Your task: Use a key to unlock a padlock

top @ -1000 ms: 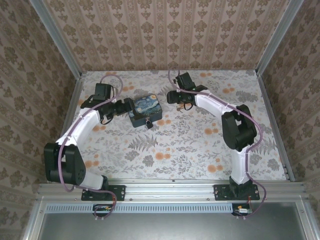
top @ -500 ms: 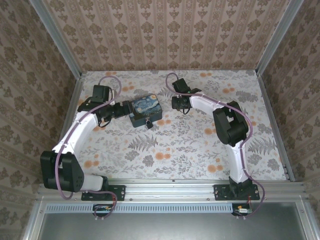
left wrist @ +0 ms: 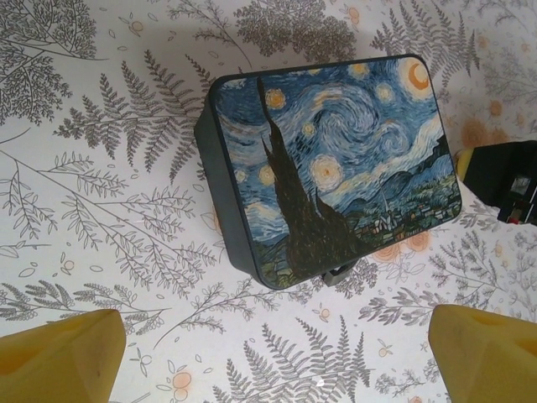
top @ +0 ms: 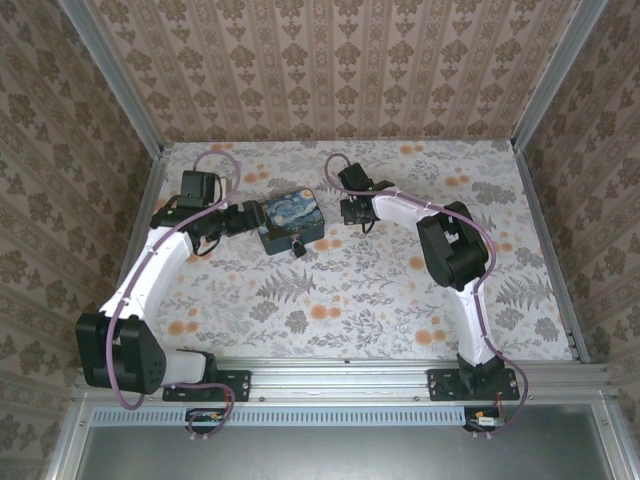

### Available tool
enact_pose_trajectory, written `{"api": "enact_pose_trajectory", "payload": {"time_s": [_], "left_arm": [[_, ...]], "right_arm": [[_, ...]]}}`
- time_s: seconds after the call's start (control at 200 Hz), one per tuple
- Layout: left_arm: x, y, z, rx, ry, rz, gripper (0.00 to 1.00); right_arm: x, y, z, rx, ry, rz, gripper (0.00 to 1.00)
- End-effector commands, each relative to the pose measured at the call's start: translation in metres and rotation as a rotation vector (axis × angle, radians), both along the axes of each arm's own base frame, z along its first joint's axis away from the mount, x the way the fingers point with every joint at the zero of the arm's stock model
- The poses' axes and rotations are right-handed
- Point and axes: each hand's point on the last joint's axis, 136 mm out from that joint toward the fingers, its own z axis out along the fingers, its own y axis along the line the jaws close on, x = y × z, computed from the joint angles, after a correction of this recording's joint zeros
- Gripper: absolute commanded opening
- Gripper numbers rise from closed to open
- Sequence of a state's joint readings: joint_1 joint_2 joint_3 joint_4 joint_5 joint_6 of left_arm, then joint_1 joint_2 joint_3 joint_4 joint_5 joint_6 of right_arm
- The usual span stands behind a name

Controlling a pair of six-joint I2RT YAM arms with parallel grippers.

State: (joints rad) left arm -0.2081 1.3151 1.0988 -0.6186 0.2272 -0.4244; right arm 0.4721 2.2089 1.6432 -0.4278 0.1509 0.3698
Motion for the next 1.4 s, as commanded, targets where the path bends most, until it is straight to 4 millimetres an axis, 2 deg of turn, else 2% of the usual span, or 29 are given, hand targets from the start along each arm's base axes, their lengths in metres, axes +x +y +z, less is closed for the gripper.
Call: {"api": "enact_pose_trajectory", "payload": {"time_s": [0.0,0.08,0.255,0.37,0.385,0.445,0.555,0.63,0.71,0.895,0.995,1.085,1.23,1.395], "left_arm": [[-0.008,-0.003,0.007,0.035,-0.009,-0.044,0.93],[-0.013,-0.015,0.008,0.038,-0.007,-0.090,0.89],[-0.032,-0.055,0.008,-0.004,0.010,-0.191,0.87],[-0.044,-0.090,0.011,-0.109,0.019,-0.252,0.85],[-0.050,-0.100,0.011,-0.122,0.023,-0.280,0.85],[-0.055,-0.121,0.012,-0.186,0.026,-0.318,0.84],[-0.054,-0.145,0.010,-0.324,0.041,-0.330,0.82],[-0.048,-0.153,0.009,-0.402,0.054,-0.292,0.81],[-0.039,-0.157,0.012,-0.496,0.068,-0.197,0.85],[-0.013,-0.162,0.029,-0.729,0.110,0.040,0.88],[-0.004,-0.159,0.018,-0.831,0.211,0.216,0.88],[-0.001,-0.168,0.010,-0.914,0.300,0.300,0.88],[-0.006,-0.185,-0.002,-0.906,0.399,0.336,0.89],[-0.004,-0.197,-0.004,-0.927,0.439,0.350,0.89]], "right_arm": [[-0.002,-0.002,0.001,-0.023,0.005,-0.004,0.13],[-0.003,-0.001,0.010,-0.002,0.000,0.008,0.08],[-0.013,0.006,0.046,0.121,-0.022,0.042,0.03],[-0.031,0.015,0.075,0.234,-0.024,0.095,0.01],[-0.034,0.017,0.079,0.251,-0.024,0.102,0.00],[-0.045,0.021,0.094,0.318,-0.024,0.127,0.00],[-0.067,0.030,0.122,0.433,-0.024,0.179,0.01],[-0.081,0.036,0.138,0.504,-0.015,0.211,0.01],[-0.096,0.041,0.152,0.569,-0.006,0.240,0.01],[-0.118,0.048,0.173,0.702,0.006,0.246,0.01],[-0.126,0.051,0.181,0.762,-0.005,0.237,0.01],[-0.133,0.054,0.188,0.809,-0.030,0.241,0.01],[-0.138,0.064,0.195,0.858,-0.057,0.259,0.01],[-0.142,0.082,0.199,0.889,-0.075,0.295,0.01]]}}
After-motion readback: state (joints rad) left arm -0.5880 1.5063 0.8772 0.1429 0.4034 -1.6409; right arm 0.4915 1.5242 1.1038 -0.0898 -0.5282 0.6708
